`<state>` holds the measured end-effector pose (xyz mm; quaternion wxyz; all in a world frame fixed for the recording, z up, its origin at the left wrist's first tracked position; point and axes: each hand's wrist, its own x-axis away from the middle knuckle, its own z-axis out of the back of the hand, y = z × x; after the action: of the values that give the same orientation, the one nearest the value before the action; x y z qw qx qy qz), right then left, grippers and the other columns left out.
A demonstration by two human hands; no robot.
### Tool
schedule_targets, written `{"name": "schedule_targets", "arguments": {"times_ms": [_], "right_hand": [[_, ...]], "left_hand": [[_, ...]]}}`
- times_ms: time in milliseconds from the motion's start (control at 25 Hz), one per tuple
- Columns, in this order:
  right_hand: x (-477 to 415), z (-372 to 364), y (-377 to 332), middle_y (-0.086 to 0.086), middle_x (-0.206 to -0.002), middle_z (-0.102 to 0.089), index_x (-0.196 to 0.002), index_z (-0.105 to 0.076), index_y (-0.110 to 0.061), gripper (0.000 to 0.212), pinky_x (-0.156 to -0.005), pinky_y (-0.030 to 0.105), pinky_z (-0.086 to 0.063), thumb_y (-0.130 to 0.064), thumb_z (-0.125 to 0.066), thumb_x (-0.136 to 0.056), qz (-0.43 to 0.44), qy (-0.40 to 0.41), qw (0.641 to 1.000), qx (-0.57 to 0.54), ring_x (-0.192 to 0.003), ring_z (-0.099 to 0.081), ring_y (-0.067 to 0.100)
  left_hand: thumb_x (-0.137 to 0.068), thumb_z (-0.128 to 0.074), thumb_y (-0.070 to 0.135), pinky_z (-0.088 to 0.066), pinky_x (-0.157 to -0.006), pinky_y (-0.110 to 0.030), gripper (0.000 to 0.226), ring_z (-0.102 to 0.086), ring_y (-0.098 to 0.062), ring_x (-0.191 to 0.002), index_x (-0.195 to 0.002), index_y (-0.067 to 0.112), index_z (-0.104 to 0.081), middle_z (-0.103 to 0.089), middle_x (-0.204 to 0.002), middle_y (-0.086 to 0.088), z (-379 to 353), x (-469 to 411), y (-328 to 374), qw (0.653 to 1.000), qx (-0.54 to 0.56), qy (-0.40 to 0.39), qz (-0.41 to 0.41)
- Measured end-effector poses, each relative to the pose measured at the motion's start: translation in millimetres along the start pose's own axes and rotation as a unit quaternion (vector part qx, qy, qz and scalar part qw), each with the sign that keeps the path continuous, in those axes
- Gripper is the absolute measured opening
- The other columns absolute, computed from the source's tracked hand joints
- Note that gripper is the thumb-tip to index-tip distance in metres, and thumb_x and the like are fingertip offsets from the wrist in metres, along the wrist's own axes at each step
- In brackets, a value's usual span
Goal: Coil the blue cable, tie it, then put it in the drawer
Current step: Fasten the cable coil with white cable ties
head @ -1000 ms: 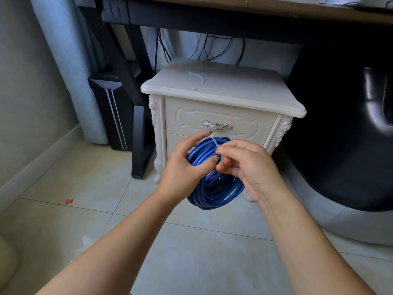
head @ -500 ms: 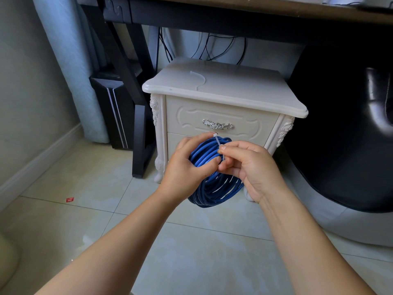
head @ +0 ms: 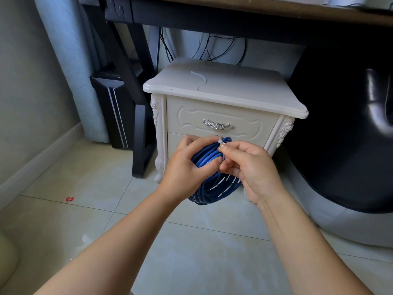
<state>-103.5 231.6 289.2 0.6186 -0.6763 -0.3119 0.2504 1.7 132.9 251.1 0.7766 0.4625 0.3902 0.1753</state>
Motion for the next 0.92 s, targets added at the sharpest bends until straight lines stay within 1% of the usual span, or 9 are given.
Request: {"name": "schedule_targets", "arguments": {"times_ms": [120,240,280,360,400,560,680,800,920], "right_hand": [[1,-3,4,-0.002,-0.054,-0.059,-0.081,-0.069,-0.011,0.009,-0.068,0.034,-0.057,-0.014,-0.068,-0.09,0.04,0.027,0.998,0.043,-0.051,-0.057,0.012],[0,-4,5,-0.001,-0.06,-0.064,-0.085,-0.069,-0.016,0.005,-0.071,0.037,-0.058,-0.017,-0.069,-0.09,0.081,0.032,0.991,0.106,-0.055,-0.061,0.012],[0,-4,4,-0.002,-0.062,-0.065,-0.09,-0.068,-0.018,0.001,-0.07,0.035,-0.057,-0.017,-0.068,-0.091,0.089,0.024,0.99,0.11,-0.056,-0.061,0.012],[1,-3,0,-0.001,-0.066,-0.066,-0.102,-0.067,-0.022,0.01,-0.066,0.029,-0.056,-0.017,-0.064,-0.094,0.097,0.003,0.989,0.107,-0.058,-0.061,0.013],[1,-2,-2,-0.001,-0.066,-0.065,-0.103,-0.069,-0.024,0.013,-0.064,0.026,-0.055,-0.016,-0.062,-0.095,0.102,-0.005,0.989,0.111,-0.058,-0.061,0.014],[0,-2,-3,0.001,-0.064,-0.064,-0.085,-0.073,-0.024,0.016,-0.064,0.03,-0.058,-0.013,-0.065,-0.093,0.132,0.019,0.981,0.14,-0.054,-0.061,0.015],[1,-2,0,-0.003,-0.081,-0.06,-0.082,-0.073,-0.02,0.016,-0.068,0.033,-0.061,-0.009,-0.066,-0.092,0.18,0.033,0.974,0.133,-0.062,-0.065,0.016],[-1,-1,4,-0.003,-0.091,-0.059,-0.082,-0.071,-0.016,0.016,-0.069,0.031,-0.06,-0.005,-0.064,-0.092,0.2,0.015,0.976,0.086,-0.068,-0.067,0.014],[-2,-3,6,0.011,-0.09,-0.063,-0.085,-0.07,-0.018,0.017,-0.069,0.026,-0.056,-0.005,-0.062,-0.093,0.191,-0.006,0.979,0.07,-0.07,-0.068,0.011]], "left_hand": [[-0.077,-0.079,0.028,-0.046,-0.093,-0.017,0.044,-0.058,-0.001,-0.104,-0.114,0.046,-0.062,-0.056,-0.107,0.004,0,-1,1,1.0,-0.005,0.007,-0.009],[-0.078,-0.081,0.025,-0.047,-0.092,-0.018,0.041,-0.06,-0.002,-0.103,-0.107,0.048,-0.065,-0.059,-0.107,0.003,-1,-1,0,1.0,0.009,0.023,0.015],[-0.078,-0.081,0.025,-0.046,-0.091,-0.017,0.038,-0.061,-0.002,-0.101,-0.106,0.048,-0.067,-0.06,-0.106,0.002,-1,-1,0,0.999,0.012,0.028,0.022],[-0.079,-0.08,0.023,-0.046,-0.091,-0.017,0.034,-0.06,-0.002,-0.1,-0.106,0.043,-0.069,-0.06,-0.104,0.002,0,-2,-1,0.999,0.008,0.026,0.022],[-0.08,-0.08,0.022,-0.046,-0.091,-0.017,0.034,-0.06,-0.002,-0.1,-0.106,0.04,-0.07,-0.06,-0.103,0.002,0,-2,-1,1.0,0.003,0.022,0.016],[-0.079,-0.08,0.021,-0.045,-0.09,-0.015,0.036,-0.059,-0.002,-0.1,-0.107,0.041,-0.071,-0.06,-0.101,0.005,0,-2,0,1.0,-0.007,0.012,0.019],[-0.079,-0.079,0.023,-0.046,-0.09,-0.015,0.036,-0.06,0.002,-0.099,-0.107,0.044,-0.07,-0.062,-0.104,0.006,1,-2,2,0.998,0.004,0.014,0.054],[-0.08,-0.078,0.023,-0.05,-0.093,-0.022,0.034,-0.061,0.003,-0.098,-0.108,0.041,-0.072,-0.064,-0.107,0.005,2,-4,4,0.996,0.025,0.021,0.081],[-0.081,-0.077,0.023,-0.052,-0.096,-0.033,0.031,-0.064,-0.002,-0.101,-0.109,0.036,-0.073,-0.066,-0.11,0.003,2,-4,2,0.993,0.052,0.024,0.103]]}}
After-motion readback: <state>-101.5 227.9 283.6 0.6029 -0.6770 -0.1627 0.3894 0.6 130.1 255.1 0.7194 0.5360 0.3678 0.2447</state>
